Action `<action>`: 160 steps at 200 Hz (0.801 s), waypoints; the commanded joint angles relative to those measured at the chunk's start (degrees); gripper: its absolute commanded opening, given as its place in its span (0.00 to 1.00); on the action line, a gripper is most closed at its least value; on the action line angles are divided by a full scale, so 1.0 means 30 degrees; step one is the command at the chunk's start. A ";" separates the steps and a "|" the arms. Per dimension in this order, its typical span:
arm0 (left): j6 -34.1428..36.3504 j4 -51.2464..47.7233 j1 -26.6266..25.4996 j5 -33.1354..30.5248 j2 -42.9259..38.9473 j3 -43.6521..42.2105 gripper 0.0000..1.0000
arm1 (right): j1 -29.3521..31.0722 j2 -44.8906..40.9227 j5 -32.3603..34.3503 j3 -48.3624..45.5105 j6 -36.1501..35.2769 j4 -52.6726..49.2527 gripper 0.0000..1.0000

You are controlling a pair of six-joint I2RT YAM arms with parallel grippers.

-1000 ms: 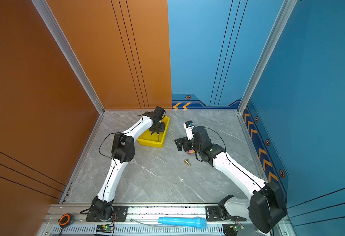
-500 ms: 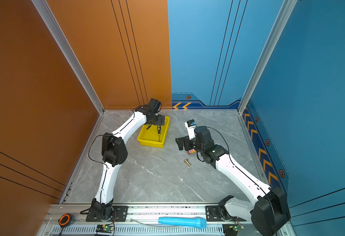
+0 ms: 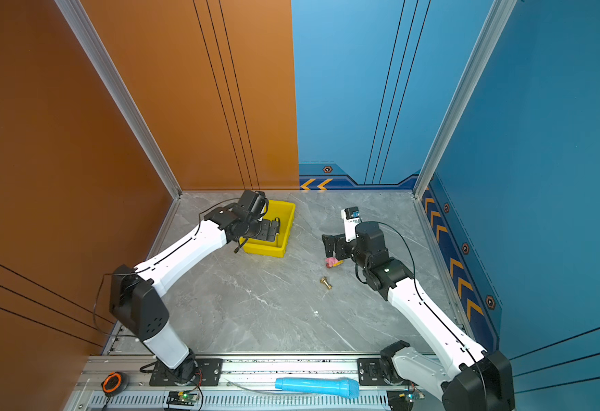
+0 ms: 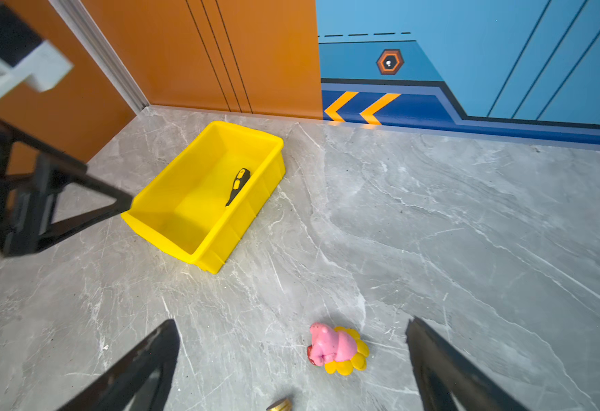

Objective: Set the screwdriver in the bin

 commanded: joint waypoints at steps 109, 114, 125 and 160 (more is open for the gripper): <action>0.1151 0.8556 0.5451 0.0732 -1.4140 -1.6135 0.98 | -0.3438 -0.4946 0.4720 -0.7687 -0.1198 0.4343 1.00; 0.1547 0.9249 0.5564 0.0572 -1.4454 -1.6681 0.98 | -0.3701 -0.4679 0.4736 -0.7868 -0.1205 0.4706 1.00; 0.2484 1.1007 0.5721 0.0114 -1.5161 -1.8011 0.98 | -0.4214 -0.4067 0.4770 -0.8168 -0.1212 0.5408 1.00; 0.2621 1.4409 0.6315 -0.4195 -1.6139 -2.0705 0.98 | -0.5837 -0.2219 0.3694 -0.9511 -0.1668 0.9054 1.00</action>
